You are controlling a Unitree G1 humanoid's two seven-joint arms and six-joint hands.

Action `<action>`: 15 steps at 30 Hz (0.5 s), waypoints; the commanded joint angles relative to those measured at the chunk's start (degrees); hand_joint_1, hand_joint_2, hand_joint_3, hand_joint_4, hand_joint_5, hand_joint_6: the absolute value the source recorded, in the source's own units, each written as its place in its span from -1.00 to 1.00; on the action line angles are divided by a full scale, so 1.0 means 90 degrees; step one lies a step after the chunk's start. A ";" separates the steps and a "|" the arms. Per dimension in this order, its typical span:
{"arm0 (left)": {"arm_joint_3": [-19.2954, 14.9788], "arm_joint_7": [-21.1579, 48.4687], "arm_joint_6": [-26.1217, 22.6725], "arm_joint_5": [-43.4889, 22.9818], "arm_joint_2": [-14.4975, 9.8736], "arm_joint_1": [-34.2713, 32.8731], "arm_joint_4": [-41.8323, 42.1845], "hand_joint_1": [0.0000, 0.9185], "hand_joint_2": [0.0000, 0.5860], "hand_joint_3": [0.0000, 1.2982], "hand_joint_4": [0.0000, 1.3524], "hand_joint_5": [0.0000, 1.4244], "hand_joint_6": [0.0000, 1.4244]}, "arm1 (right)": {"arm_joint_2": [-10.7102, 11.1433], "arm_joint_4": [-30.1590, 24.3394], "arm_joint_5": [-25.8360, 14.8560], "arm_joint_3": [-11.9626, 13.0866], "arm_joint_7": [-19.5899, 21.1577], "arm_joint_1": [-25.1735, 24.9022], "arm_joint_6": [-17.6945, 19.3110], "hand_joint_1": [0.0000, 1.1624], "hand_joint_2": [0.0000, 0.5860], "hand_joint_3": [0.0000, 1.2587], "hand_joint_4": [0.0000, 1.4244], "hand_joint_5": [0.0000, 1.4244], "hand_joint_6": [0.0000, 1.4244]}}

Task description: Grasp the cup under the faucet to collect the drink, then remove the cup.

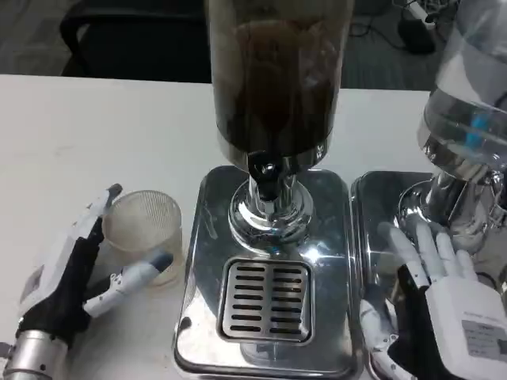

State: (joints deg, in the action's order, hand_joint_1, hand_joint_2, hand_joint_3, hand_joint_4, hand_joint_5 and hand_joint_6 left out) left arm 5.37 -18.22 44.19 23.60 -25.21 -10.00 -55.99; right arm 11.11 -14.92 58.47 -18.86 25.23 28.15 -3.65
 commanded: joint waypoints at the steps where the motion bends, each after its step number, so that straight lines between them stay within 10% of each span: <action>1: 0.0015 -0.0083 0.0096 -0.0086 0.0123 -0.0212 -0.0260 -0.63 -0.95 -1.00 -1.00 -1.00 -1.00 | -0.0052 -0.0096 0.0031 -0.0023 0.0052 0.0070 -0.0092 -0.64 0.85 -0.80 -1.00 -1.00 -0.96; 15: 0.0078 -0.0046 0.0366 -0.0240 0.0473 -0.0507 -0.0683 -0.51 -0.92 -1.00 -1.00 -0.95 -0.97 | -0.0112 -0.0288 0.0063 -0.0081 0.0007 0.0281 -0.0200 -0.64 0.85 -0.79 -1.00 -1.00 -0.94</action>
State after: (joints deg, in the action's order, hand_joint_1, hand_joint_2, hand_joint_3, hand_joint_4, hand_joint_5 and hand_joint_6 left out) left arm 5.55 -18.25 45.96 21.30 -21.51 -13.60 -61.61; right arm 10.06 -16.29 58.72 -19.43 25.22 30.28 -5.05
